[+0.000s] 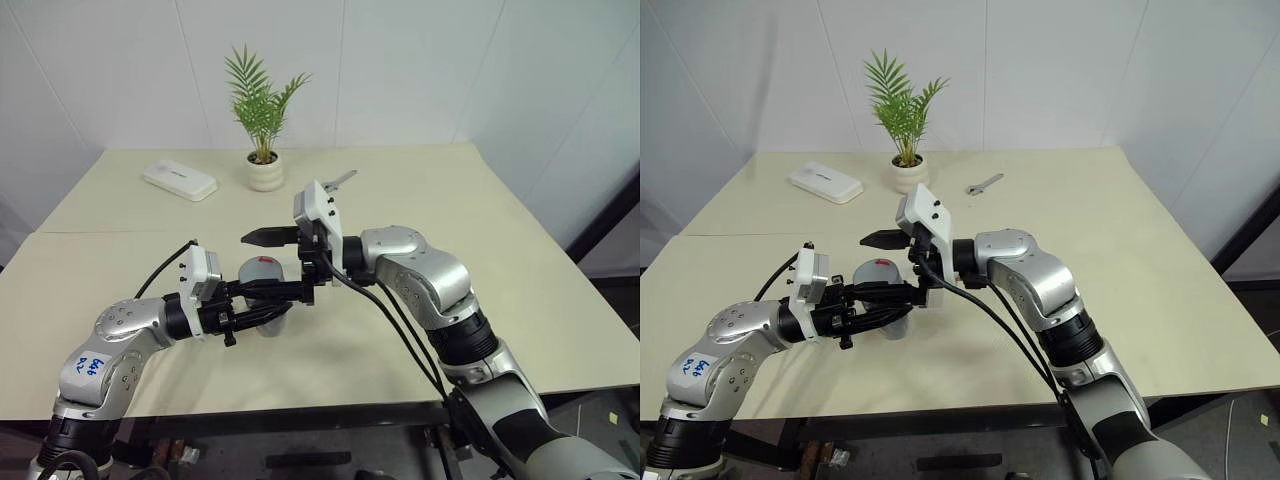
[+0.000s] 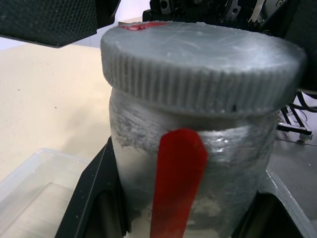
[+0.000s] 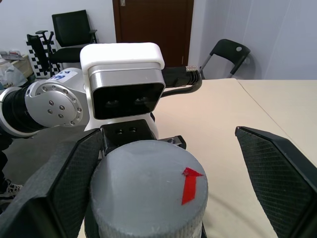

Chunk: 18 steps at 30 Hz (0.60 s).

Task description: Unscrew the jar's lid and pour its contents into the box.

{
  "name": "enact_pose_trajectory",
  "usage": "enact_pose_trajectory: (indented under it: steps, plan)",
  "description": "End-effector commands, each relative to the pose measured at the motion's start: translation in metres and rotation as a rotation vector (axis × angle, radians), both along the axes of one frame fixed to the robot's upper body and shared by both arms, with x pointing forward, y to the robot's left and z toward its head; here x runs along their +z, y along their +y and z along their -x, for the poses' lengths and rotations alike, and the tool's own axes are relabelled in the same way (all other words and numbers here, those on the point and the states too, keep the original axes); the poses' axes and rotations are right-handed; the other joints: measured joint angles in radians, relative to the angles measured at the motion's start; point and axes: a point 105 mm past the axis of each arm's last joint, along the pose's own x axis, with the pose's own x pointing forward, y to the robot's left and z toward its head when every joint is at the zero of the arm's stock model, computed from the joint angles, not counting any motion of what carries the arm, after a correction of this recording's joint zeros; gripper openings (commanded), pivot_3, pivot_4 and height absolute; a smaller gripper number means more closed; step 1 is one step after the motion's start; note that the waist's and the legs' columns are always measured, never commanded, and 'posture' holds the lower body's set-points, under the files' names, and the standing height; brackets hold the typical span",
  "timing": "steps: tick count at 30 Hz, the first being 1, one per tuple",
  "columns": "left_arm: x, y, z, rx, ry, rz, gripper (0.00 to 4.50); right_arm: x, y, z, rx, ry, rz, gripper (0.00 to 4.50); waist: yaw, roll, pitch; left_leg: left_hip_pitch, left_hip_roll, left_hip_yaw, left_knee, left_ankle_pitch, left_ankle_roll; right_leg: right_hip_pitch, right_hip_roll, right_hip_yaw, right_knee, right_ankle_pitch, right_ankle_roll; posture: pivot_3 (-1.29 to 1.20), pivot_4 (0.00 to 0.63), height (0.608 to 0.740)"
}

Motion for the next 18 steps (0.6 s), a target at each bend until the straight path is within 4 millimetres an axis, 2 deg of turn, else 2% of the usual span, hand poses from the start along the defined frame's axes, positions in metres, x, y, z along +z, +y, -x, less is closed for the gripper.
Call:
enact_pose_trajectory:
  steps: [1,11,18]
  plan:
    - [0.007,-0.003,0.005,-0.022,-0.042,0.005,1.93,0.011,-0.010,-0.006,-0.033,-0.048,-0.017,4.48,0.000,0.000,0.000,0.000,0.000,0.000,0.000,0.000,0.000,0.000,0.000,0.000,0.000,0.000,0.000,0.00,0.150,0.740]
    - [0.008,-0.001,0.005,-0.022,-0.042,0.002,1.93,0.006,-0.036,-0.020,-0.078,-0.049,0.009,4.48,0.000,0.000,0.000,0.000,0.000,0.000,0.000,0.000,0.000,0.000,0.000,0.000,0.000,0.000,0.000,0.00,0.150,0.740]
    - [0.012,-0.001,0.007,-0.043,-0.059,0.022,1.93,0.003,-0.041,-0.006,-0.003,-0.040,0.012,4.48,0.000,0.000,0.000,0.000,0.000,0.000,0.000,0.000,0.000,0.000,0.000,0.000,0.000,0.000,0.000,0.00,0.150,0.740]
